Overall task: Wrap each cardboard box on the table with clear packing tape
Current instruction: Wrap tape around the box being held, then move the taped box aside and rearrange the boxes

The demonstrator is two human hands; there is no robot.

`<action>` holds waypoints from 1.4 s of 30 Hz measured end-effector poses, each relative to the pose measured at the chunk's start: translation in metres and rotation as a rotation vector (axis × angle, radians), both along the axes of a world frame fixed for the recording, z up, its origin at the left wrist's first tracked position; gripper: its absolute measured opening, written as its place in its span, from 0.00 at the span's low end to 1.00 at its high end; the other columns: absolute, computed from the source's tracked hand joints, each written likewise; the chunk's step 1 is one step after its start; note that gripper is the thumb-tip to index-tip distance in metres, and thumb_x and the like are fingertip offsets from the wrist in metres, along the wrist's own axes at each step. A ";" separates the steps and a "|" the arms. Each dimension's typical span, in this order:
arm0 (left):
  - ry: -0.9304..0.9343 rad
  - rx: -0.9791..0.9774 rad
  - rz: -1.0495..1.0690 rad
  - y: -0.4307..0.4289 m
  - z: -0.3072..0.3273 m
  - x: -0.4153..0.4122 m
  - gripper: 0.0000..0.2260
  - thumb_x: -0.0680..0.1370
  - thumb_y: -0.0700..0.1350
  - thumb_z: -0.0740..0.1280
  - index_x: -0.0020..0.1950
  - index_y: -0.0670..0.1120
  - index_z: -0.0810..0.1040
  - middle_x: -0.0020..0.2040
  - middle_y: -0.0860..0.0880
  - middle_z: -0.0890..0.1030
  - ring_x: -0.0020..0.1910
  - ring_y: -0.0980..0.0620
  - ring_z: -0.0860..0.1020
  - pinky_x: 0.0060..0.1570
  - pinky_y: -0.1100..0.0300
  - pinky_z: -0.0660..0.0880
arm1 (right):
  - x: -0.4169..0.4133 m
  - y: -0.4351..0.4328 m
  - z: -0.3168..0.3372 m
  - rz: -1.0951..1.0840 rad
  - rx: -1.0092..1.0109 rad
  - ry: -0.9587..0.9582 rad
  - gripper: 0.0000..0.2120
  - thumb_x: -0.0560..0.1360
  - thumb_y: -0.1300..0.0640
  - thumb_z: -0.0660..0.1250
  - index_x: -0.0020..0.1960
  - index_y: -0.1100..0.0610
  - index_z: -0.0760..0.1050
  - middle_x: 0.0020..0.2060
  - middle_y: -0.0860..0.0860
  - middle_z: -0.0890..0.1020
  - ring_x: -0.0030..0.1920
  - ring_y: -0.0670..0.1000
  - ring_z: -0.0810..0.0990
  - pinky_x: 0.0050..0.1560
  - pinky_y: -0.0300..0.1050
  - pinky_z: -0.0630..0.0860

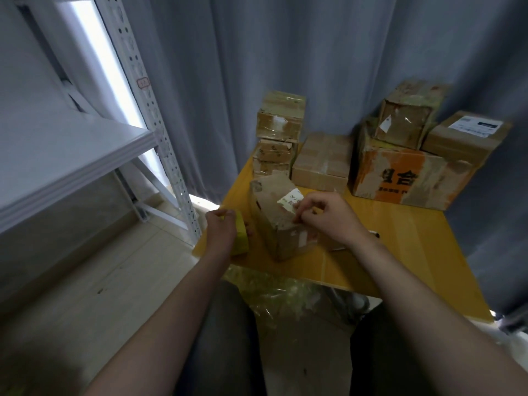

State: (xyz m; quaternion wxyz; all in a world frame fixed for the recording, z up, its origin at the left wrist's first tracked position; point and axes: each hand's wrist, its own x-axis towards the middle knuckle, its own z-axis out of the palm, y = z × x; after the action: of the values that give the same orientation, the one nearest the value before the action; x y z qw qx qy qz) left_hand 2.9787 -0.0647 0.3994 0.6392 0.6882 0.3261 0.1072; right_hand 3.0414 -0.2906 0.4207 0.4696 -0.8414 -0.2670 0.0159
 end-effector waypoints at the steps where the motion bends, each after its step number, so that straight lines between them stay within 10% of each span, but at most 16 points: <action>1: 0.021 0.007 -0.006 -0.002 0.000 0.000 0.14 0.84 0.55 0.60 0.67 0.52 0.66 0.59 0.46 0.77 0.53 0.44 0.80 0.59 0.42 0.78 | -0.002 0.007 0.001 -0.084 -0.053 -0.075 0.08 0.77 0.56 0.73 0.44 0.44 0.83 0.49 0.44 0.84 0.59 0.48 0.78 0.57 0.50 0.79; 2: 0.022 0.010 -0.013 -0.004 -0.002 0.001 0.14 0.82 0.56 0.60 0.65 0.54 0.66 0.63 0.46 0.76 0.57 0.42 0.79 0.62 0.40 0.76 | -0.004 0.016 0.003 -0.143 -0.131 -0.132 0.01 0.77 0.49 0.73 0.48 0.42 0.82 0.51 0.43 0.82 0.60 0.49 0.75 0.56 0.50 0.76; 6: 0.040 0.059 -0.121 -0.014 0.006 0.000 0.15 0.84 0.53 0.60 0.70 0.50 0.67 0.62 0.49 0.70 0.59 0.45 0.71 0.59 0.47 0.70 | -0.014 0.051 -0.008 -0.165 -0.560 -0.059 0.38 0.65 0.24 0.70 0.69 0.41 0.70 0.72 0.47 0.64 0.66 0.58 0.66 0.61 0.62 0.74; 15: -0.078 0.119 -0.262 -0.042 0.022 0.023 0.09 0.81 0.48 0.66 0.59 0.52 0.70 0.60 0.41 0.78 0.55 0.39 0.79 0.57 0.40 0.79 | 0.001 -0.001 0.012 -0.295 -0.314 -0.147 0.22 0.73 0.43 0.74 0.66 0.42 0.75 0.66 0.47 0.66 0.65 0.57 0.68 0.62 0.52 0.74; 21: -0.111 -0.147 -0.476 -0.100 0.043 0.049 0.08 0.84 0.38 0.62 0.61 0.45 0.65 0.41 0.40 0.83 0.32 0.42 0.83 0.35 0.54 0.79 | 0.024 -0.098 0.035 -0.356 -0.372 -0.184 0.21 0.73 0.50 0.76 0.62 0.36 0.77 0.62 0.41 0.68 0.67 0.57 0.64 0.66 0.59 0.69; 35: -0.090 -0.155 -0.597 -0.149 0.039 0.076 0.12 0.85 0.40 0.63 0.67 0.42 0.66 0.44 0.41 0.84 0.33 0.44 0.83 0.31 0.56 0.80 | 0.033 -0.221 0.007 -0.254 -0.511 -0.274 0.27 0.74 0.66 0.73 0.60 0.35 0.77 0.67 0.32 0.73 0.79 0.53 0.59 0.76 0.56 0.58; 42: -0.081 -0.132 -0.514 -0.116 0.027 0.089 0.12 0.84 0.40 0.63 0.66 0.43 0.66 0.45 0.41 0.84 0.35 0.43 0.83 0.35 0.53 0.80 | 0.031 -0.176 -0.005 -0.490 -0.522 -0.359 0.11 0.77 0.61 0.70 0.53 0.46 0.84 0.60 0.44 0.80 0.62 0.55 0.68 0.58 0.47 0.67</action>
State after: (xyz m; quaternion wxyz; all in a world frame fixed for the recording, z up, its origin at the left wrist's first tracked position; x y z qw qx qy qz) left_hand 3.0680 -0.1809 0.4262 0.7014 0.7004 0.1211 -0.0527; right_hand 3.0728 -0.4667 0.4160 0.1756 -0.9606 -0.1235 -0.1766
